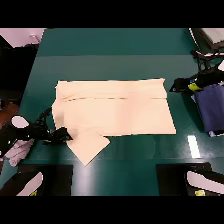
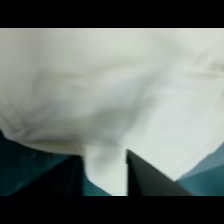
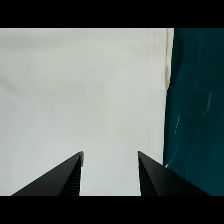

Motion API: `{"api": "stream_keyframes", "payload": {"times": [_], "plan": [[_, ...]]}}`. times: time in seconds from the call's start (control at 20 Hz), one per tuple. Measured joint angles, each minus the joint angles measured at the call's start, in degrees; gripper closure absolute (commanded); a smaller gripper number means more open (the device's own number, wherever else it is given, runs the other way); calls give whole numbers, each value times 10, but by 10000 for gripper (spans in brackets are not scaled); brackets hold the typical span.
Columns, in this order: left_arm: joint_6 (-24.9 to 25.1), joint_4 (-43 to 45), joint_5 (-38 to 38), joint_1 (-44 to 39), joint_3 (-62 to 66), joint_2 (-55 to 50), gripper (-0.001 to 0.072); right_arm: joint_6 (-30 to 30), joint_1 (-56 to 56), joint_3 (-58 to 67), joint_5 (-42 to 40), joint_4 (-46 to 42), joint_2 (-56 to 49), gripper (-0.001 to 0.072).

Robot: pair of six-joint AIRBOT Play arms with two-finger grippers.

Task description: Fold the shirts.

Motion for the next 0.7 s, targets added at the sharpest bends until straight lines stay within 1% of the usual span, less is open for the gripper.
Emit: {"api": "stream_keyframes", "payload": {"times": [0.05,0.25,0.35,0.5,0.7], "plan": [[5,0,10,0,-1,-2,679,0,0,-1,6,0,0,304],[20,-12,11,0,6,-1,685,-16,-12,-11,57,0,4,304],[31,-12,-10,0,24,1,684,-22,-33,-44,76,0,21,304],[45,-12,-33,0,56,4,684,-36,-86,-130,80,-1,62,304],[54,-14,-44,0,81,6,684,-69,-157,-249,73,10,92,304]]}}
